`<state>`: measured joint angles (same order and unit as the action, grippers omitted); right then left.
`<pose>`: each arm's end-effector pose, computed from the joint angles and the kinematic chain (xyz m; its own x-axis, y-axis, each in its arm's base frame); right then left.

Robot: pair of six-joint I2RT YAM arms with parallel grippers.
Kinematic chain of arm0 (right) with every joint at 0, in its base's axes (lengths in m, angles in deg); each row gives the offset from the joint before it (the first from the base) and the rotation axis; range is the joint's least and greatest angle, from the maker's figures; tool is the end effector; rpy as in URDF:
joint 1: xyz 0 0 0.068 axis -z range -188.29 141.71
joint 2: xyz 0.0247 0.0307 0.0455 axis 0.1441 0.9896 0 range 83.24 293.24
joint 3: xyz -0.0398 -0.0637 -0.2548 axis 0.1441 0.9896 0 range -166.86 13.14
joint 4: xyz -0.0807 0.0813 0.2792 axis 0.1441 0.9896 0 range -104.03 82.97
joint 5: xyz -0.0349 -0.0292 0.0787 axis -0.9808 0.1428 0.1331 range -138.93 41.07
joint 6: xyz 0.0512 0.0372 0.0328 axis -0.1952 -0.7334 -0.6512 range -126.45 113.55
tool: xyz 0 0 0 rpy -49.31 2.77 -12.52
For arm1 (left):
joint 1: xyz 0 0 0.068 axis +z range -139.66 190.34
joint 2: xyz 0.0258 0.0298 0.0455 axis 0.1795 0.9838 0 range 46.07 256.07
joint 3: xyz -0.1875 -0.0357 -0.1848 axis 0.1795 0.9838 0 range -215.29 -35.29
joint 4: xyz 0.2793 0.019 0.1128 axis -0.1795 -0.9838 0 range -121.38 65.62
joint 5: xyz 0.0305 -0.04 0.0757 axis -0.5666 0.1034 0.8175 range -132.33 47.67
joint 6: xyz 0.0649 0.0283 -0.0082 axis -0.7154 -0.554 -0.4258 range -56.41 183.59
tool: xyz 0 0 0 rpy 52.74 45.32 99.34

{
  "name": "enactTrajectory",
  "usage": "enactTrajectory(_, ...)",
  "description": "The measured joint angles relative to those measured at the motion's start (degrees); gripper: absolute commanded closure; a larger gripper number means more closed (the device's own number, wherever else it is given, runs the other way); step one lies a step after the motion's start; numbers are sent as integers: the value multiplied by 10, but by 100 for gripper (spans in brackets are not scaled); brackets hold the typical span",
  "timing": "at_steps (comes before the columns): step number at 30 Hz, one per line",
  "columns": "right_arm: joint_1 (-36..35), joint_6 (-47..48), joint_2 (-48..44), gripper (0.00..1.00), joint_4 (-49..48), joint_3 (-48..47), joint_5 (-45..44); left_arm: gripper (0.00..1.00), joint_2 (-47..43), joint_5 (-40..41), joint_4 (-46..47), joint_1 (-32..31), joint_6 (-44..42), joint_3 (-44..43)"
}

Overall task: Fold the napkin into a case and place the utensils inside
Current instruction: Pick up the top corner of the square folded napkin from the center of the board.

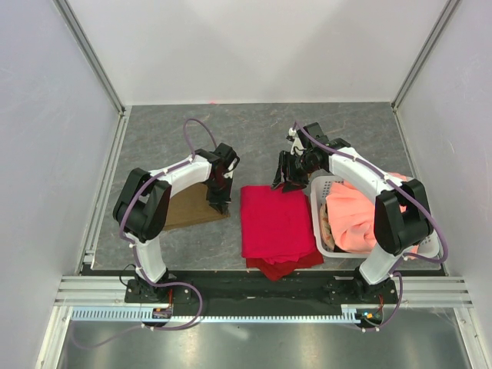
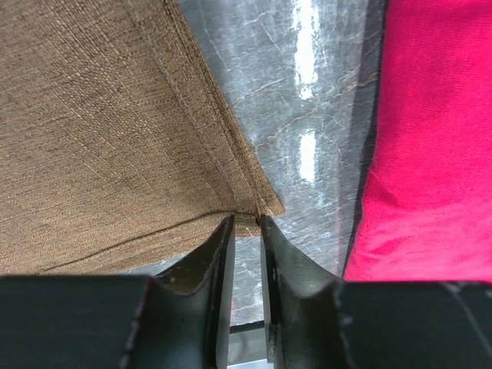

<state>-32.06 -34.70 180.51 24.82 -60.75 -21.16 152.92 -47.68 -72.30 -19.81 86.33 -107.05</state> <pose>0.3541 0.1859 0.1976 -0.9761 0.0277 -0.2153 -0.1059 0.8051 0.5836 0.3262 -0.1957 0.1115 -0.9887 0.1291 -0.0766 0.1384 0.9815 -0.1326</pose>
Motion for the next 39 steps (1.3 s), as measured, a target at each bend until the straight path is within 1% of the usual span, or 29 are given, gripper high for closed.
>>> enactTrajectory(6,0,0,0,46,-7,4,1,78,0,7,0,0,0,0)
enactTrajectory(11,0,0,0,46,-7,5,4,75,0,9,0,0,-1,0)
enactTrajectory(15,0,0,-1,46,-7,9,5,84,0,10,-1,0,-2,-1)
enactTrajectory(18,0,0,-1,46,-7,12,6,90,0,10,-3,0,-2,-6)
enactTrajectory(24,0,0,-2,46,-7,19,7,94,0,23,-14,0,-2,-19)
enactTrajectory(26,0,0,-3,46,-8,19,7,98,0,24,-18,0,-4,-22)
enactTrajectory(29,0,0,-3,47,-9,19,7,98,0,29,-26,0,-7,-26)
enactTrajectory(34,0,0,-3,47,-10,19,7,98,0,79,-49,0,-7,-36)
enactTrajectory(39,0,0,-3,47,-11,18,9,98,0,175,-77,1,-7,-53)
